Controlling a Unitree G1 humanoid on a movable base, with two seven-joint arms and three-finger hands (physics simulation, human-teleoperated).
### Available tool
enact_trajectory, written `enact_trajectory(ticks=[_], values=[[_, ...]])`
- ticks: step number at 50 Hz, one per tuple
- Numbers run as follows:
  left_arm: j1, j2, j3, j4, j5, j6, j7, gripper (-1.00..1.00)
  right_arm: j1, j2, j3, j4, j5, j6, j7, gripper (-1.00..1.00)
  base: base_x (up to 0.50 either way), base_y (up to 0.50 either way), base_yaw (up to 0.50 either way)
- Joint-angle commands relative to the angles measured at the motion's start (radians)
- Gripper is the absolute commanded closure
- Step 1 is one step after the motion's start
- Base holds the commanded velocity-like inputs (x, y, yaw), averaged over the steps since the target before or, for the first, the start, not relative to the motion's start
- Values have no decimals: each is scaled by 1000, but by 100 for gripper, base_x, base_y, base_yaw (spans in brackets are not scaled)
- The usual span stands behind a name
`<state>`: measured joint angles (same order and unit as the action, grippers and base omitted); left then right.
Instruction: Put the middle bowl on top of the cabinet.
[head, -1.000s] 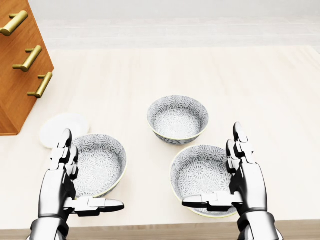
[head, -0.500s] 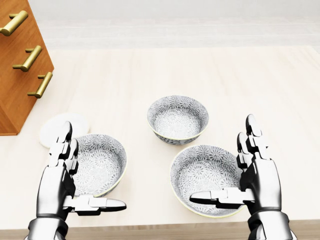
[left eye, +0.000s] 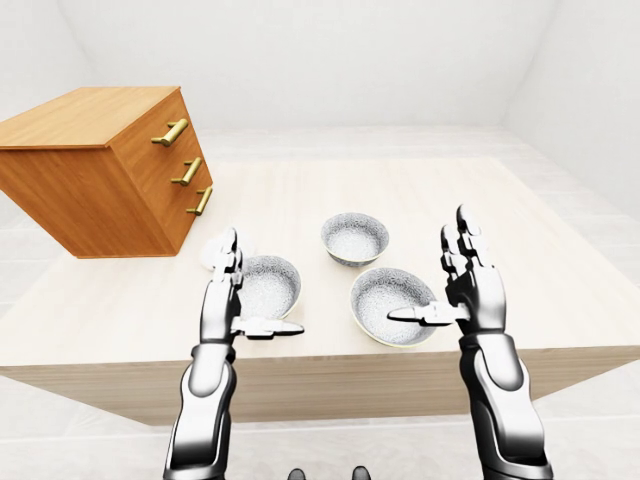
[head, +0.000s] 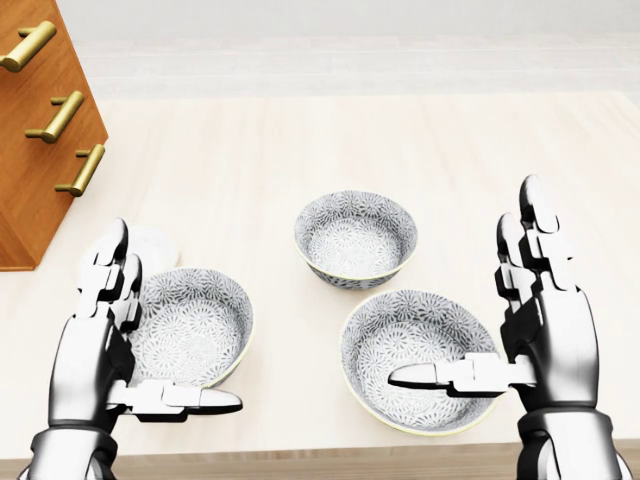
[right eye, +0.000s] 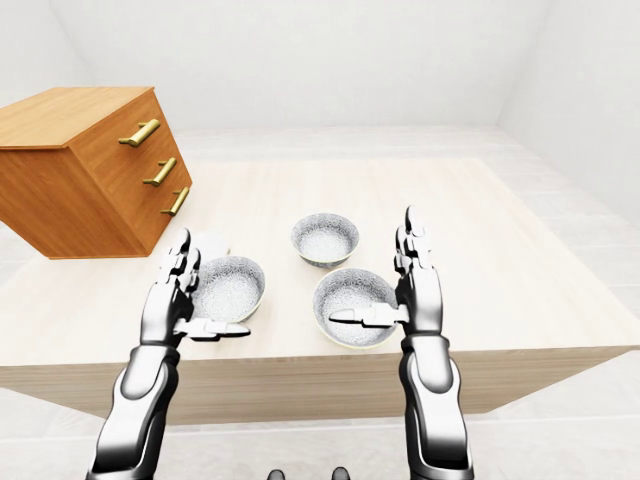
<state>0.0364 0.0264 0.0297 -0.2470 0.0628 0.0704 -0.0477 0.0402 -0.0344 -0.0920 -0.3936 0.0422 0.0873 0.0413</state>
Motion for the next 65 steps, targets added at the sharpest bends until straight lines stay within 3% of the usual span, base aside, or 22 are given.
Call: enact_trajectory(ticks=[1,16,21,44,45,48,65], values=[[-14,7,14,-137,7,17,-20,-100,-15,-2,5,-58,-16,0,13,-100,0,0,0],[-132,-2,2,-424,-10,17,-6,-100,2,-7,-2,-67,-56,0,32,-100,0,0,0],[-131,-4,-21,-446,-28,17,-16,-100,15,-8,3,-76,-72,0,47,-100,0,0,0],[-185,10,-8,-498,-40,17,-15,-100,-18,-23,-44,-319,-69,0,99,-100,0,0,0],[-183,29,-18,-493,-8,17,-8,-100,-19,-25,-44,-343,-70,0,103,-100,0,0,0],[-175,19,5,-479,-19,17,-16,-100,-33,-26,-49,-359,-70,0,108,-100,0,0,0],[-140,15,11,-461,6,17,-19,-100,-25,-18,-36,-407,-71,0,111,-100,0,0,0]])
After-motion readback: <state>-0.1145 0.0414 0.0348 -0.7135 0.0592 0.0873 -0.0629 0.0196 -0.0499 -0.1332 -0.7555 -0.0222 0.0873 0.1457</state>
